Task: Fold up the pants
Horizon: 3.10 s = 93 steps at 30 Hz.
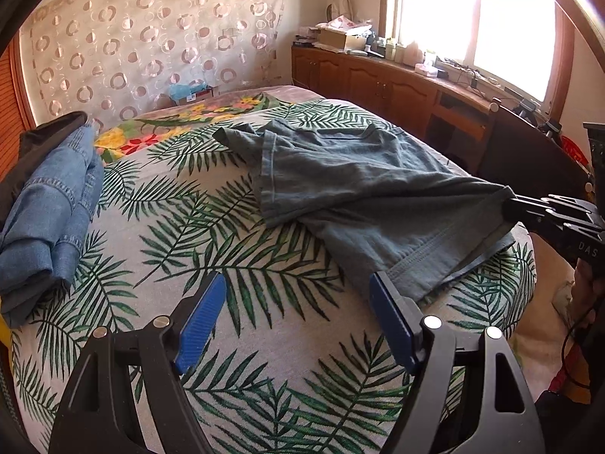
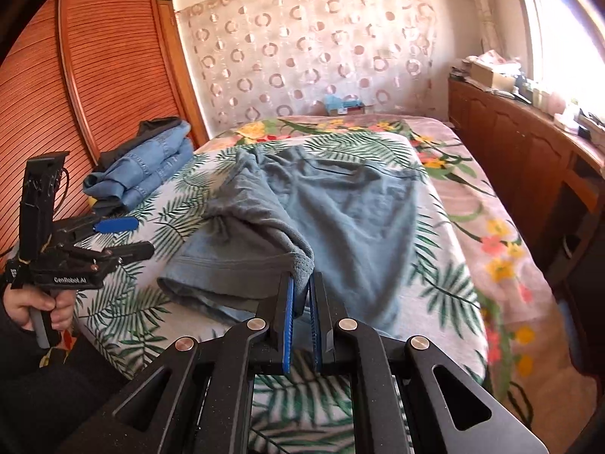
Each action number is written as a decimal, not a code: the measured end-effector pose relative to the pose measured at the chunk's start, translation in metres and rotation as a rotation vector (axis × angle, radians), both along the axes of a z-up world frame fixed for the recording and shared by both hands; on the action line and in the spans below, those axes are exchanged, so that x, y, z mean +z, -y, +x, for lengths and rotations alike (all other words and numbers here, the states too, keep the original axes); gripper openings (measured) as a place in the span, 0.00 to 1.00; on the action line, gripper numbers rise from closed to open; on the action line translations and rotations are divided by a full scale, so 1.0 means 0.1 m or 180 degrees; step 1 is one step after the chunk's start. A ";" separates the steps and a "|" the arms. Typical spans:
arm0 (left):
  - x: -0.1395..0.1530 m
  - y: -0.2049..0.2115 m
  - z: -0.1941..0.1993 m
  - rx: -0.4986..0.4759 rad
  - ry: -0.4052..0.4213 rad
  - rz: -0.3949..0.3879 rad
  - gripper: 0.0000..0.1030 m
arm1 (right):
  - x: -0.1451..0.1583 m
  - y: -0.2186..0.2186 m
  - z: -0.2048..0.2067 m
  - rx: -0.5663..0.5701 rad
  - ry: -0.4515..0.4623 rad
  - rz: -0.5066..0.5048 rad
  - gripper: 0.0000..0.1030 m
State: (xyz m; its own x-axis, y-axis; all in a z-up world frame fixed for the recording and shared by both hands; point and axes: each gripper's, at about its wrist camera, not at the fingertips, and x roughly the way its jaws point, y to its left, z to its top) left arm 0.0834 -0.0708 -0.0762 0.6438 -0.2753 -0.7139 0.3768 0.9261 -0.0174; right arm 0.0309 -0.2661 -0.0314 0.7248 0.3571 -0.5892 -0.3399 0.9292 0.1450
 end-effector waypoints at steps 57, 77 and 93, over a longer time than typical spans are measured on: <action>-0.03 -0.21 0.25 0.0240 -0.0008 -0.0083 0.76 | 0.23 -0.74 0.78 0.0538 -0.0099 -0.0280 0.29; -0.07 -0.34 0.24 0.0314 -0.0033 -0.0120 0.76 | 0.22 -1.02 1.13 0.0767 -0.0082 -0.0648 0.04; 0.00 -0.09 0.39 0.0099 -0.0015 -0.0101 0.76 | 0.55 -0.37 1.11 0.0281 0.0206 -0.0388 0.04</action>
State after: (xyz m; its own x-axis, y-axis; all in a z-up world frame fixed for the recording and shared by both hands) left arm 0.1224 -0.0616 -0.0766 0.6491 -0.2778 -0.7081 0.3478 0.9363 -0.0485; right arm 0.1420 -0.2293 0.0235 0.7315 0.3498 -0.5853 -0.4260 0.9047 0.0082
